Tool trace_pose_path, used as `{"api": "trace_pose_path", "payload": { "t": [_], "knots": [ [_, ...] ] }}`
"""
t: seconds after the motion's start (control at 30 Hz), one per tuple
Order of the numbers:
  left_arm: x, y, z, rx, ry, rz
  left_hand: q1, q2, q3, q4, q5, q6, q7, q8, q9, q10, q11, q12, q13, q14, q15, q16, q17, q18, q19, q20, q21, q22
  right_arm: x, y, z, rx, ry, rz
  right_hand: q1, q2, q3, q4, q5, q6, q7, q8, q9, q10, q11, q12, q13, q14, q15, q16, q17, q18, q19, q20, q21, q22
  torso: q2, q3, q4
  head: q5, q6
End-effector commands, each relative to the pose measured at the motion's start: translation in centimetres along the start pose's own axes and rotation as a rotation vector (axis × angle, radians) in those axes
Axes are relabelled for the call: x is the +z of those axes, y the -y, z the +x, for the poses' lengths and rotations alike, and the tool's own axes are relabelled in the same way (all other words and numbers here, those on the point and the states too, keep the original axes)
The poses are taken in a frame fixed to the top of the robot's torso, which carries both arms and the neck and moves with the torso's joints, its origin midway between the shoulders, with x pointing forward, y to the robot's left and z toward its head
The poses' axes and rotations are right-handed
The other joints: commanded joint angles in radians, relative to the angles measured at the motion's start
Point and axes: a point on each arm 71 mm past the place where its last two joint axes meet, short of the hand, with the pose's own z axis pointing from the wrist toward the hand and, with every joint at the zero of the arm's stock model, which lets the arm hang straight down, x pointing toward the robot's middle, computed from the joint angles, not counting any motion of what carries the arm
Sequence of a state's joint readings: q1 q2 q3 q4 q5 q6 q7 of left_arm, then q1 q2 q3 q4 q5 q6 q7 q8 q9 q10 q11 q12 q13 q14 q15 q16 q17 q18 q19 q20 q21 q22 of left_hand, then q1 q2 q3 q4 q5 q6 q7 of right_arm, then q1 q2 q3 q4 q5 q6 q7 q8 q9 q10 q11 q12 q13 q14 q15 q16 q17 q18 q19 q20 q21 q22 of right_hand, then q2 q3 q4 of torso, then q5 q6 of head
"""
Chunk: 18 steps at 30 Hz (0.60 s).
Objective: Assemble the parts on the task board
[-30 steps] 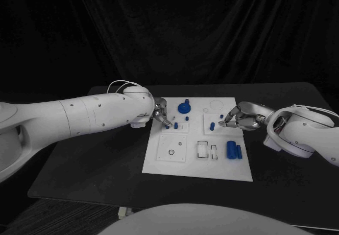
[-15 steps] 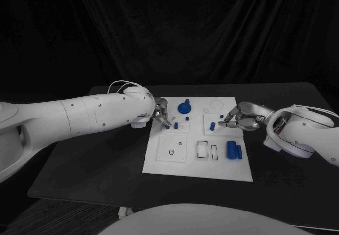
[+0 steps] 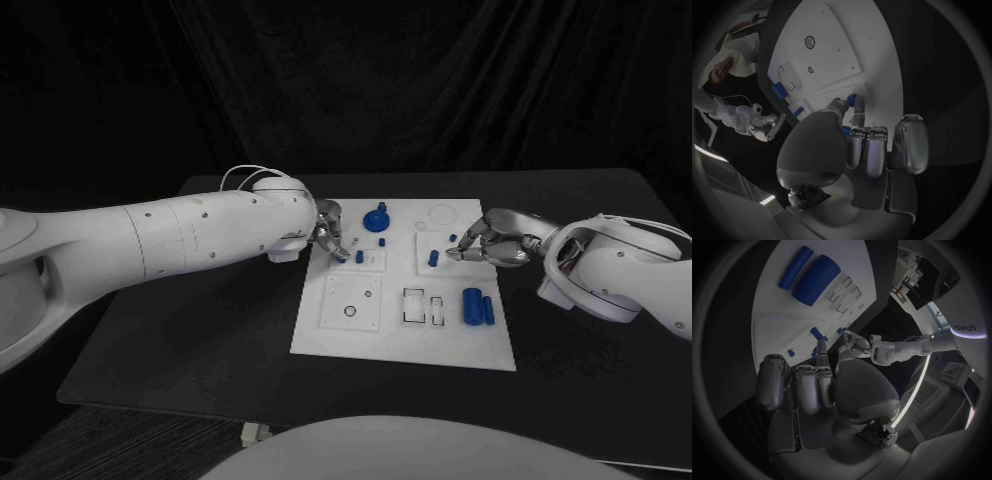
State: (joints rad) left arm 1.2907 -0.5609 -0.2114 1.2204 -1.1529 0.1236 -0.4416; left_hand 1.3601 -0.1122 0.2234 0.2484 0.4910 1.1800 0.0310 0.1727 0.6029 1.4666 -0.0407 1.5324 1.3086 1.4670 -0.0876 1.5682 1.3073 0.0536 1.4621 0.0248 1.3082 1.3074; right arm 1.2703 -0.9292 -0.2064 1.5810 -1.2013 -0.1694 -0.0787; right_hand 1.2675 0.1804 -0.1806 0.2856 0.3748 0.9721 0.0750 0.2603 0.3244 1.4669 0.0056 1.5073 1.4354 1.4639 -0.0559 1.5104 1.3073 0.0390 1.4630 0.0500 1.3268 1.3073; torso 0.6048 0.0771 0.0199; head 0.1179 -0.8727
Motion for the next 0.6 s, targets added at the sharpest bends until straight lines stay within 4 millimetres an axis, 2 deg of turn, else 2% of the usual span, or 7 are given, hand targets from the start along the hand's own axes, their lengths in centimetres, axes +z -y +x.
{"api": "trace_pose_path", "payload": {
  "t": [0.03,0.33,0.6],
  "knots": [
    [0.04,0.37,0.28,-0.012,-0.002,0.015,-0.005,-0.014,0.145,-0.135,0.006,-0.007,-0.001,0.013,0.016,0.082,-0.003,0.0,0.235,0.104,-0.004,0.003,0.263,0.001,0.004,-0.004,0.001,0.19,0.01,0.07,0.19,-0.001,-0.013,0.008,0.01,0.0,-0.007,-0.002,0.005,0.005,0.002,-0.005,-0.002,0.03,-0.006,-0.003,-0.011,0.072,-0.007,-0.006,0.128,0.02,-0.008,-0.001,-0.006,0.184,-0.001,0.0001,-0.0004,0.001,0.0],
    [0.02,0.4,0.31,-0.013,-0.001,0.016,-0.032,-0.033,0.206,-0.177,0.034,-0.011,-0.002,0.04,0.057,0.086,-0.005,0.004,0.238,0.104,-0.006,0.003,0.263,0.001,0.007,-0.006,0.005,0.191,0.05,0.1,0.21,-0.001,-0.015,0.01,0.011,0.0,-0.006,-0.002,0.005,0.005,0.002,-0.006,-0.002,0.028,-0.006,-0.004,-0.014,0.071,-0.007,-0.007,0.124,0.022,-0.01,-0.001,-0.012,0.183,0.0,0.0,-0.0002,0.002,0.0],
    [-0.02,0.3,0.26,-0.017,0.006,0.013,-0.038,-0.037,0.219,-0.187,0.041,-0.013,-0.001,0.045,0.066,0.086,-0.004,0.004,0.238,0.104,-0.006,0.003,0.263,0.0,0.008,-0.006,0.006,0.192,0.05,0.11,0.21,-0.001,-0.015,0.01,0.011,0.0,-0.006,-0.002,0.005,0.005,0.002,-0.006,-0.002,0.028,-0.006,-0.004,-0.014,0.071,-0.007,-0.007,0.124,0.022,-0.01,-0.001,-0.012,0.183,0.0,-0.0001,0.0006,0.002,0.0]
  ]
}}
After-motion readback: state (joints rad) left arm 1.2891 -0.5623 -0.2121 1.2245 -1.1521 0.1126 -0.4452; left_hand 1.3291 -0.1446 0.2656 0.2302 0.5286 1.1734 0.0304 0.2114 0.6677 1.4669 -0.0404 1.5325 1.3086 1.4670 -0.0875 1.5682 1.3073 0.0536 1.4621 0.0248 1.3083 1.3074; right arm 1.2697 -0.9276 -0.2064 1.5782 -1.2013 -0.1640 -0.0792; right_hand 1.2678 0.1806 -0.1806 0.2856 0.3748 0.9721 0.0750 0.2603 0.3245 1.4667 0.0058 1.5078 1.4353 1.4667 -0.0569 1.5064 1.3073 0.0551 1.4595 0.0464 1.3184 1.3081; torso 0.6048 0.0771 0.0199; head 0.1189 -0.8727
